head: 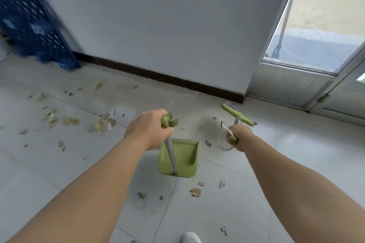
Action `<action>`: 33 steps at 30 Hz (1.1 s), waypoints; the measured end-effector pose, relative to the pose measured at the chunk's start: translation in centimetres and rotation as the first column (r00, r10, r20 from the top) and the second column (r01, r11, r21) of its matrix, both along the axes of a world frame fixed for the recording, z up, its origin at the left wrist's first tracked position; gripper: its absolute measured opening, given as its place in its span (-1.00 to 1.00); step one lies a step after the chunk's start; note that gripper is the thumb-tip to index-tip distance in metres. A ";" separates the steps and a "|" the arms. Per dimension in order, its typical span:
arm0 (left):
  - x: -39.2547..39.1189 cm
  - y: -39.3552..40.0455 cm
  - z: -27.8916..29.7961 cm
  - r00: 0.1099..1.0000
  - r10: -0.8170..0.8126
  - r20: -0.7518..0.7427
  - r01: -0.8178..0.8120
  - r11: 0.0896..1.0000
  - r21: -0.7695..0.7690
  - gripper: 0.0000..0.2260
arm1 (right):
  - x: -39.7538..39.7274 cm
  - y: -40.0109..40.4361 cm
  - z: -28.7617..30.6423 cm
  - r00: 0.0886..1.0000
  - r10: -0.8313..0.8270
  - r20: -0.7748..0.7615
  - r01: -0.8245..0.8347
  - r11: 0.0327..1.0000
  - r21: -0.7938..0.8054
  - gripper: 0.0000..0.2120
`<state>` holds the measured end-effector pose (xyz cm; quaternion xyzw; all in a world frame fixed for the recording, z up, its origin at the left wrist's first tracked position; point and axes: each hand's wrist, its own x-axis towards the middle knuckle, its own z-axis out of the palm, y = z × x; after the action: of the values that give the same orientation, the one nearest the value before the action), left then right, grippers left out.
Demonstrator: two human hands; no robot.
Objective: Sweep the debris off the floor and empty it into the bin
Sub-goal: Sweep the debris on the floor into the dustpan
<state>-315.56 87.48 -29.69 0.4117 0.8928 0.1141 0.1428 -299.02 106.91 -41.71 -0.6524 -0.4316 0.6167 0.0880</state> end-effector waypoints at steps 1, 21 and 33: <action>-1.1 0.7 -0.5 1.000 -0.007 0.006 0.007 1.000 -0.001 -0.88 | -0.6 1.3 -0.8 1.000 -0.023 0.021 0.023 0.999 -0.023 -0.65; -11.8 0.6 -4.6 0.996 -0.088 0.017 0.088 0.996 0.018 -0.84 | -9.9 -0.3 -8.6 0.977 -0.211 0.025 0.203 0.897 -0.392 -0.81; -18.8 -11.9 -0.9 0.986 -0.167 -0.003 0.167 0.981 0.094 -0.87 | -14.0 -21.2 -5.4 0.985 -0.149 0.090 0.174 0.877 -0.448 -0.86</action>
<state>-334.36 75.63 -30.61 0.4912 0.8484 0.1446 0.1344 -313.01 85.75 -47.10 -0.7046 -0.2216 0.6736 -0.0272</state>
